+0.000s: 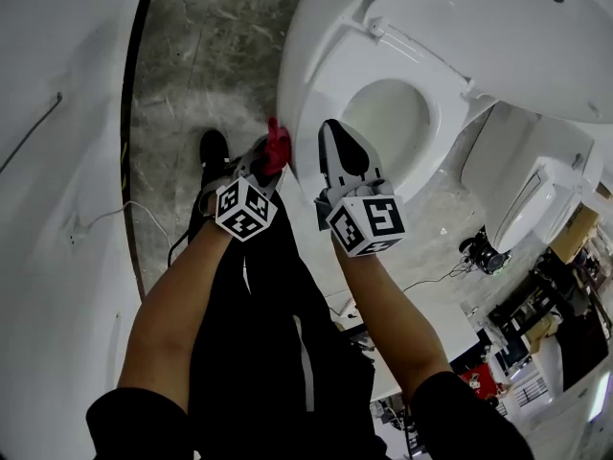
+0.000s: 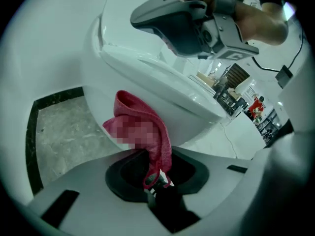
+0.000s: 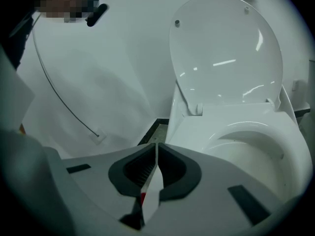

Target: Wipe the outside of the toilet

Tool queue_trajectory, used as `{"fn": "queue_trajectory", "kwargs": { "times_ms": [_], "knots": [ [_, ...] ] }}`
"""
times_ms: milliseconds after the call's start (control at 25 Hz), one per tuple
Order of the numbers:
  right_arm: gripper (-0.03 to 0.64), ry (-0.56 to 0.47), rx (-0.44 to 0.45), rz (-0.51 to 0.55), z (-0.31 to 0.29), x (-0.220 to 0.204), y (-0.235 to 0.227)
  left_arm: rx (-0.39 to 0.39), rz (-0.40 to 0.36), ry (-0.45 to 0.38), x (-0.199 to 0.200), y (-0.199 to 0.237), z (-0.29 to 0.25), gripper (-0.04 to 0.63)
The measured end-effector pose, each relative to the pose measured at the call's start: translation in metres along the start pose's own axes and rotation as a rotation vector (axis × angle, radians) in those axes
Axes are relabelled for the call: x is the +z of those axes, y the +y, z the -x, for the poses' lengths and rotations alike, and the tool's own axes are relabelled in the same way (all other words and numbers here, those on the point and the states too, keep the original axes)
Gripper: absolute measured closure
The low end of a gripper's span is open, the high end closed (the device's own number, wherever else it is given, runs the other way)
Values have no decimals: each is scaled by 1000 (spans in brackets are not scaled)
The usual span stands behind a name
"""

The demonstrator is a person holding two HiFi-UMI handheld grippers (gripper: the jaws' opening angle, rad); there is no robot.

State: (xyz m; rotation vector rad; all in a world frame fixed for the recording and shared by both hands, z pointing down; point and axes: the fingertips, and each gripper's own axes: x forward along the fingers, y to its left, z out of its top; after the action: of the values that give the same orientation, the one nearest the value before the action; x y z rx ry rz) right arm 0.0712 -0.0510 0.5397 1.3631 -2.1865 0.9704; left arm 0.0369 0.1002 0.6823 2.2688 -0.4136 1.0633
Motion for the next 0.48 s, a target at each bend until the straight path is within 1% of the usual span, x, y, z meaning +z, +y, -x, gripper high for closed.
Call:
{"fn": "queue_trajectory", "kwargs": {
  "times_ms": [40, 120, 160, 200, 240, 280, 360, 400, 480],
  "knots": [
    [577, 3, 3, 1, -1, 1, 0, -34, 8, 16, -5, -15, -1, 491],
    [577, 6, 6, 0, -2, 4, 0, -132, 43, 56, -17, -48, -2, 489],
    [577, 5, 8, -1, -3, 6, -1, -179, 82, 71, -23, -60, -2, 489],
    [577, 4, 10, -2, -4, 10, -1, -208, 133, 77, -30, -67, 0, 489],
    [577, 1, 13, -4, -4, 14, 0, -216, 190, 75, -35, -68, 4, 489],
    [577, -3, 18, -5, -3, 18, 2, -204, 245, 66, -40, -63, 10, 489],
    [577, -17, 31, -2, -2, 28, 5, -133, 322, 42, -47, -36, 24, 489],
    [577, -27, 37, 0, -3, 35, 5, -81, 342, 24, -45, -13, 30, 489],
    [577, -48, 43, -8, -6, 48, 4, 30, 359, -22, -31, 44, 45, 488]
  ]
}}
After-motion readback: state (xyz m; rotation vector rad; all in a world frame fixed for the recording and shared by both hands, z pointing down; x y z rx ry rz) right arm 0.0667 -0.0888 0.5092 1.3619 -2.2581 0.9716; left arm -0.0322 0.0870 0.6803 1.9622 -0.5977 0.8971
